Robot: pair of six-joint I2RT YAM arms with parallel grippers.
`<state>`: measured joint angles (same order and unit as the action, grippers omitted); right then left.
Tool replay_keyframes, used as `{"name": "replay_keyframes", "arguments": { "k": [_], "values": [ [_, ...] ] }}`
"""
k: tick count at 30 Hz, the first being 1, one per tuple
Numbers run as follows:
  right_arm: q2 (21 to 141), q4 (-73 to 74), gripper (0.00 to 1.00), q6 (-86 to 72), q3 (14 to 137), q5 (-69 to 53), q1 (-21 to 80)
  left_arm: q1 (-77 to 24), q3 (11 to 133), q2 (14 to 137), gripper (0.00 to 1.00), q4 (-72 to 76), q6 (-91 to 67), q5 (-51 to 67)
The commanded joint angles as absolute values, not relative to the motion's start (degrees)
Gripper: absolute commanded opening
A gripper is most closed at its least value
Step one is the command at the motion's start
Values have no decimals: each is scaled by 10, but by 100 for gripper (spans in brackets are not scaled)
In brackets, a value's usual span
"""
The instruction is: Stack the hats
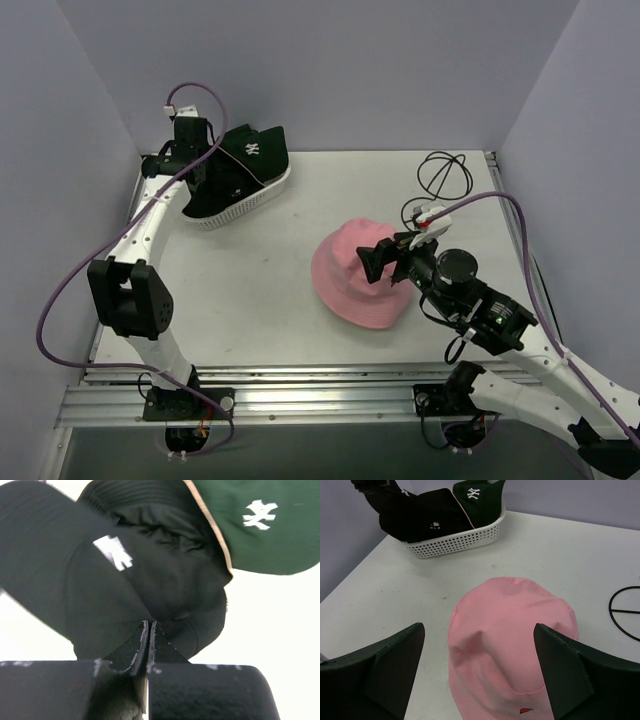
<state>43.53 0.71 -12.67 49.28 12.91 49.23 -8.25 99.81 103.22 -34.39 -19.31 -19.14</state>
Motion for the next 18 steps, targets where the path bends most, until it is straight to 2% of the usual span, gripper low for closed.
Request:
{"name": "replay_keyframes", "arguments": {
  "k": [1, 13, 18],
  "values": [
    [454, -11, 86, -113, 517, 156, 495, -106, 1027, 969, 2, -359, -164, -218],
    [504, -2, 82, -120, 598, 129, 496, -184, 1020, 877, 2, -396, -99, -89],
    [544, 23, 80, -110, 649, 129, 496, -202, 985, 796, 2, -380, -85, -1]
  ]
}}
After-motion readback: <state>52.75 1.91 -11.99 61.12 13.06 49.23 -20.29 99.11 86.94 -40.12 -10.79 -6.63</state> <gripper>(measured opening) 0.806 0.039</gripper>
